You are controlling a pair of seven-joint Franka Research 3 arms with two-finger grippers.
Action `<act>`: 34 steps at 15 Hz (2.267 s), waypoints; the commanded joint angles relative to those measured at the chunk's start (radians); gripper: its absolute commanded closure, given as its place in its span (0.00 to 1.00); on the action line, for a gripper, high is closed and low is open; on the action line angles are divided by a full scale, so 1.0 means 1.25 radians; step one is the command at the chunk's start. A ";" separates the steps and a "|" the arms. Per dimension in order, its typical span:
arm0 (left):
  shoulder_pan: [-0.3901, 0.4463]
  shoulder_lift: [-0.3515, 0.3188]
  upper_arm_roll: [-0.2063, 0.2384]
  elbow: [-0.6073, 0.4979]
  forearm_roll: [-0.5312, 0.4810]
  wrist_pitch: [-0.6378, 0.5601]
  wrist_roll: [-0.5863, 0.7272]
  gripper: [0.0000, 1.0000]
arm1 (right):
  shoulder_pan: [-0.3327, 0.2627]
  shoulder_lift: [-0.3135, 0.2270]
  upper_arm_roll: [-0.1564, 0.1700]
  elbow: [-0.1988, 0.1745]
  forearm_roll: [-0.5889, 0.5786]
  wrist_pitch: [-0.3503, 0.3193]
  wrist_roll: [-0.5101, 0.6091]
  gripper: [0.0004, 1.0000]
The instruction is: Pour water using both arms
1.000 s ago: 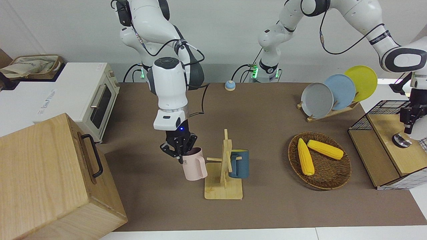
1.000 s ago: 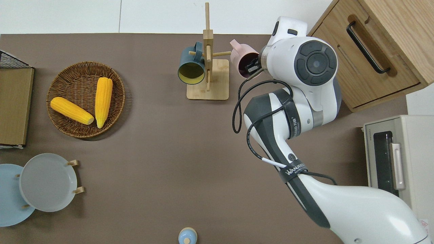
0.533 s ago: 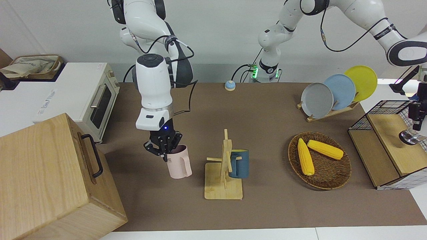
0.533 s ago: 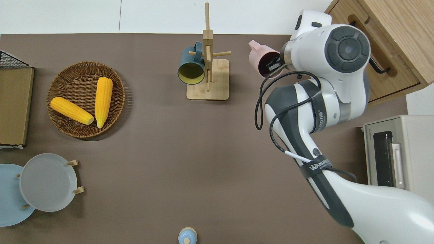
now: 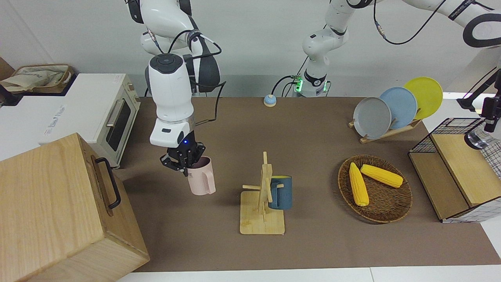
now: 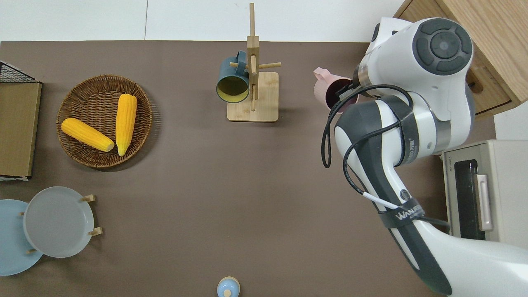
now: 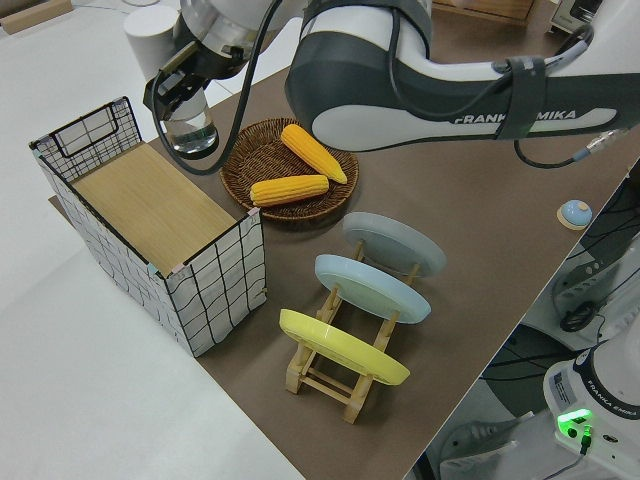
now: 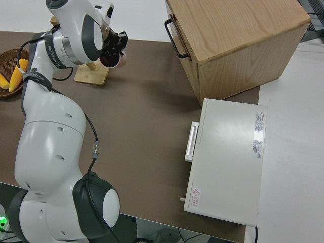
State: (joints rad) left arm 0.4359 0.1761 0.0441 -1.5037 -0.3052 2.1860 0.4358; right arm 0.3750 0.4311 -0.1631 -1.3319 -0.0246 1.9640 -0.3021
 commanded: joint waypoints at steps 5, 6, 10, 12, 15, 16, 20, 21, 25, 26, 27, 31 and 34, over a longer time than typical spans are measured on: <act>-0.126 -0.160 0.002 -0.116 0.172 -0.037 -0.229 1.00 | 0.042 -0.086 0.045 -0.082 0.062 -0.203 0.240 1.00; -0.141 -0.176 0.002 -0.134 0.177 -0.037 -0.255 1.00 | 0.059 -0.086 0.045 -0.090 0.088 -0.209 0.277 1.00; -0.168 -0.218 -0.017 -0.157 0.203 -0.115 -0.290 1.00 | 0.131 -0.071 0.045 -0.100 0.146 -0.209 0.434 1.00; -0.170 -0.232 -0.044 -0.159 0.224 -0.157 -0.329 1.00 | 0.166 -0.054 0.045 -0.097 0.190 -0.207 0.520 1.00; -0.170 -0.266 -0.076 -0.201 0.226 -0.183 -0.347 1.00 | 0.220 -0.019 0.051 -0.084 0.218 -0.189 0.668 1.00; -0.170 -0.288 -0.089 -0.231 0.226 -0.179 -0.355 1.00 | 0.232 -0.007 0.053 -0.073 0.248 -0.186 0.688 1.00; -0.170 -0.377 -0.133 -0.353 0.224 -0.165 -0.374 1.00 | 0.285 0.035 0.054 -0.070 0.303 -0.132 0.777 1.00; -0.170 -0.397 -0.143 -0.382 0.218 -0.157 -0.374 1.00 | 0.299 0.050 0.054 -0.070 0.310 -0.109 0.797 1.00; -0.179 -0.473 -0.163 -0.487 0.173 -0.127 -0.374 1.00 | 0.309 0.088 0.056 -0.070 0.350 -0.046 0.832 1.00; -0.187 -0.490 -0.163 -0.512 0.163 -0.116 -0.374 1.00 | 0.310 0.096 0.056 -0.070 0.366 -0.031 0.832 1.00; -0.198 -0.504 -0.163 -0.534 0.158 -0.108 -0.374 1.00 | 0.314 0.105 0.054 -0.070 0.369 -0.020 0.833 1.00; -0.232 -0.547 -0.163 -0.601 0.156 -0.102 -0.373 1.00 | 0.332 0.140 0.054 -0.070 0.371 0.034 0.860 1.00; -0.254 -0.562 -0.163 -0.632 0.156 -0.103 -0.372 1.00 | 0.336 0.144 0.054 -0.070 0.369 0.038 0.859 0.71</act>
State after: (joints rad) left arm 0.1527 -0.4626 -0.1693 -2.2330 -0.1007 2.0253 -0.0217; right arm 0.7885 0.5949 -0.0908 -1.4374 0.4130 1.9948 0.7530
